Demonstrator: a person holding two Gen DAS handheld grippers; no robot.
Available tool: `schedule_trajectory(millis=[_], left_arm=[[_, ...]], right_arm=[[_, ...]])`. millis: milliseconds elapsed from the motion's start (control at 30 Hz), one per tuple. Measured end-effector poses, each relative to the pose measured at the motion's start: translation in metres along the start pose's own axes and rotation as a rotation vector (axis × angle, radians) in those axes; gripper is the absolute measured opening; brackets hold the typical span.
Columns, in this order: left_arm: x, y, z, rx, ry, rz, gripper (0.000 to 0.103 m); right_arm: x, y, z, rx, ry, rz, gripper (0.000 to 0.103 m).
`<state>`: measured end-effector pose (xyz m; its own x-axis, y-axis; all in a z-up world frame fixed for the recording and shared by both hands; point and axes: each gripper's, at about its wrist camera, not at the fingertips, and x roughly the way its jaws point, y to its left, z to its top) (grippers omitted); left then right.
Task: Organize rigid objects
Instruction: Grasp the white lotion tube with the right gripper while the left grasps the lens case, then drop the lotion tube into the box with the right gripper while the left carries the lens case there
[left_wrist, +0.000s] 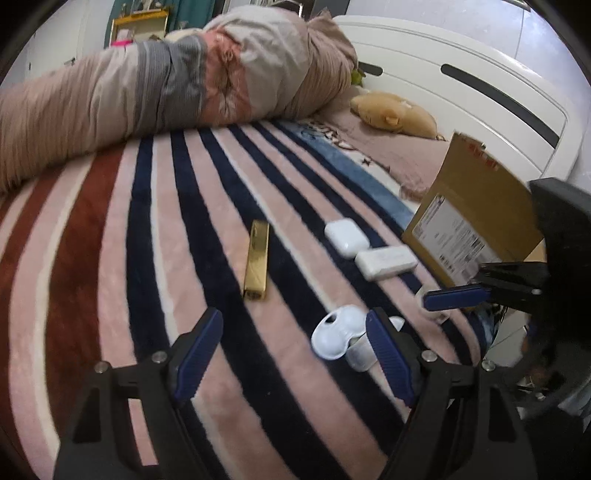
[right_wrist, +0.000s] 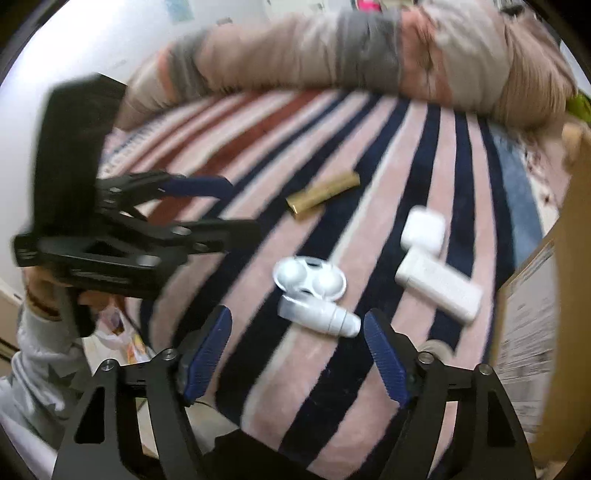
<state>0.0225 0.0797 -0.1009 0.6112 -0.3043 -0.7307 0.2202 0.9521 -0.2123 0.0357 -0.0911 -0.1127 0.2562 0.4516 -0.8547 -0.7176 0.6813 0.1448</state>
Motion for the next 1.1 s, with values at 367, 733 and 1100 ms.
schedule_trajectory(millis=[367,733,1100], left_arm=[[0.033,0.011,-0.014,0.005,0.053,-0.045,0.077],[0.042,-0.009,-0.015,0.063,0.067,-0.116,0.071],[0.06,-0.037,-0.014,0.134,0.065,-0.063,0.028]], right_arm=[[0.049,-0.015,0.008,0.026,0.11,0.008,0.071],[0.009,-0.022,-0.002,-0.012,0.018,-0.121,0.059],[-0.025,-0.021,0.0,-0.006,-0.085,-0.167,0.059]])
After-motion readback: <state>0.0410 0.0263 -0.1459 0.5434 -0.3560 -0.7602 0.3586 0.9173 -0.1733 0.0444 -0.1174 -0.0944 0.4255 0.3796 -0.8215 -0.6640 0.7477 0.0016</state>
